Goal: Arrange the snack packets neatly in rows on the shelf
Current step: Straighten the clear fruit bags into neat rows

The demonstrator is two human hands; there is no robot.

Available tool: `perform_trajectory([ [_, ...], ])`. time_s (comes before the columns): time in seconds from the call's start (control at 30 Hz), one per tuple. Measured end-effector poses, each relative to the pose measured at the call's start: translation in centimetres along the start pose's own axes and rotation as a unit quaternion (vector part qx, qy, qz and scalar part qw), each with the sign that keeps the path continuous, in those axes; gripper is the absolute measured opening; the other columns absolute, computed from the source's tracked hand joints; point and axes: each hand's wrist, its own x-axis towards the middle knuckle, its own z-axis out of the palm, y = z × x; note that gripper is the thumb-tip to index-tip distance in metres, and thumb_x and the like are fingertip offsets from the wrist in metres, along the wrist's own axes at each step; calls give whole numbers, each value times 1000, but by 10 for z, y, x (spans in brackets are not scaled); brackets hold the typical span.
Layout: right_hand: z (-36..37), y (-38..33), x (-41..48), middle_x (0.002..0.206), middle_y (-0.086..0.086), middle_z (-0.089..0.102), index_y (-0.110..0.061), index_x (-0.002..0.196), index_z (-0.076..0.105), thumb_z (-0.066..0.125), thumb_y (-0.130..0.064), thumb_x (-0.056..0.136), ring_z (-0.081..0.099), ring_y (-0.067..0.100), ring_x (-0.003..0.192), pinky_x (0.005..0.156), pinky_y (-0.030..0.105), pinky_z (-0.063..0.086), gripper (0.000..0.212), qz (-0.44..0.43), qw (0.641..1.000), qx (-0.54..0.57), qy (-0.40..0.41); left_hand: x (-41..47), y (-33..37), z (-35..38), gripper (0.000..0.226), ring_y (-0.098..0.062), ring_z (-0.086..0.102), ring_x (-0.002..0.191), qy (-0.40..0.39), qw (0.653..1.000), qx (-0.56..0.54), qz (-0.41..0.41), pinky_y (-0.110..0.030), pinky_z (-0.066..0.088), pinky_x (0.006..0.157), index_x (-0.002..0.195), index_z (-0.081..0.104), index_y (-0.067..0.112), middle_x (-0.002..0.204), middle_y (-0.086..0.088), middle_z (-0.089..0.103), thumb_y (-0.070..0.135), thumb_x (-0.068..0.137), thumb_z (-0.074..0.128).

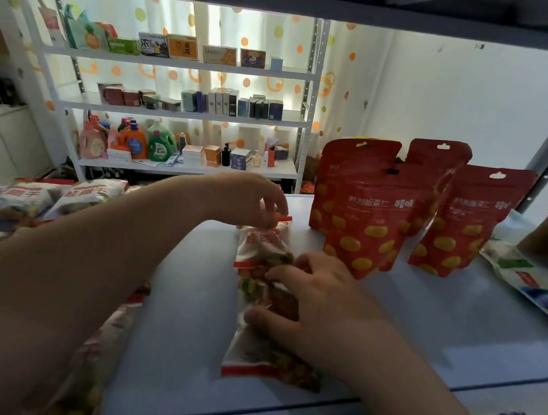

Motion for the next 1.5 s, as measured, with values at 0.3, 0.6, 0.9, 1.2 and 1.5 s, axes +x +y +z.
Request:
perform_trajectory([
  [0.3, -4, -10, -27, 142, -16, 43, -45, 142, 42, 47, -55, 94, 48, 8, 115, 92, 27, 47, 50, -15, 999, 40, 20, -11, 12, 11, 27, -3, 51, 88, -21, 999, 47, -2, -17, 38, 74, 118, 63, 36, 102, 18, 52, 38, 91, 59],
  [0.6, 8, -17, -35, 155, -17, 32, -44, 146, 37, 43, -59, 93, 43, 8, 128, 90, 20, 35, 56, 5, 999, 35, 38, -34, 16, 16, 36, -4, 46, 93, 36, 999, 40, -2, -18, 35, 79, 129, 59, 29, 122, 7, 61, 37, 94, 57],
  [0.9, 6, -57, -41, 152, -16, 35, -43, 143, 42, 44, -66, 87, 35, 8, 135, 105, 31, 40, 61, -35, 991, 44, 124, -119, -42, -21, 35, -10, 55, 101, 58, 992, 26, -109, -25, 44, 86, 128, 58, 29, 122, 5, 58, 27, 93, 60],
  [1.2, 51, -178, 10, 165, 3, -8, -37, 155, 2, 34, -73, 90, -8, 32, 150, 109, 41, -4, 81, -157, 987, -7, -16, -155, -93, -2, 48, -26, 31, 141, 46, 978, 61, -194, -42, 26, 115, 149, 36, 22, 155, -7, 34, 29, 102, 43],
  [1.5, 63, -178, 38, 164, 4, -14, -27, 157, 3, 30, -78, 84, -17, 27, 149, 117, 43, 1, 92, -107, 989, -2, -100, -130, -93, 17, 51, -26, 25, 144, -7, 972, 50, -230, -40, 18, 115, 151, 29, 22, 159, -4, 25, 34, 101, 31],
])
